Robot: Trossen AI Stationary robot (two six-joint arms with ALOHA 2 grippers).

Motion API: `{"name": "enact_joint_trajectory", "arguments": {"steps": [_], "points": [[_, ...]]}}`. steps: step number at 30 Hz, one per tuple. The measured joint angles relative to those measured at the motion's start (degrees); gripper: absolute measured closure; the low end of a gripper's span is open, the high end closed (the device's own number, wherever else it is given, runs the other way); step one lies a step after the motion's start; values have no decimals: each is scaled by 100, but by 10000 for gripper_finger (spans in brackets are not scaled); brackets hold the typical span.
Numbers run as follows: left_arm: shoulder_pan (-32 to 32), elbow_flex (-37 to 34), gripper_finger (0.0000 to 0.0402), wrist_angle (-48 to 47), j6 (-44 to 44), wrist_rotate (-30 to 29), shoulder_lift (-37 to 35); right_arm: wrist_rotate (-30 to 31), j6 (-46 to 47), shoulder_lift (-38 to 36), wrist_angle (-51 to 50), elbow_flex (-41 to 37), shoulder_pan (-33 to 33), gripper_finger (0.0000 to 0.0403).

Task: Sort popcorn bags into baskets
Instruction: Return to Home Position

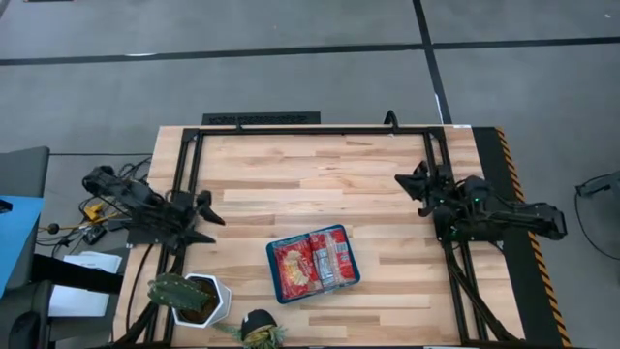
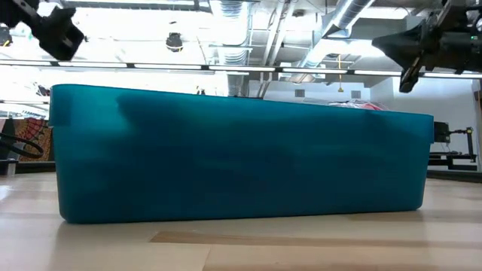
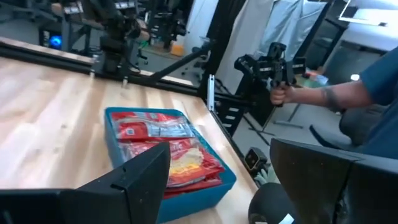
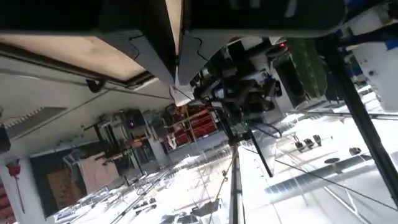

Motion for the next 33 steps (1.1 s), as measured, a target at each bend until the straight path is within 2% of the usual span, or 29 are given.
{"name": "enact_joint_trajectory", "arguments": {"steps": [10,17,22,26,33], "points": [[-7,-1563,136,1910,-427,439,2,0,-110,-3,-418,-4,0,358],[-11,-1599,136,2032,-27,508,11,85,-139,-3,-717,-9,-22,358],[-9,-1602,136,1902,-20,233,15,141,-139,-3,-1122,-11,-17,359],[-9,-1604,136,1707,-272,229,15,144,-139,-3,-1466,-13,-17,360],[-9,-1606,136,1584,-143,251,22,137,-137,1,-1610,-15,-17,358]]}}
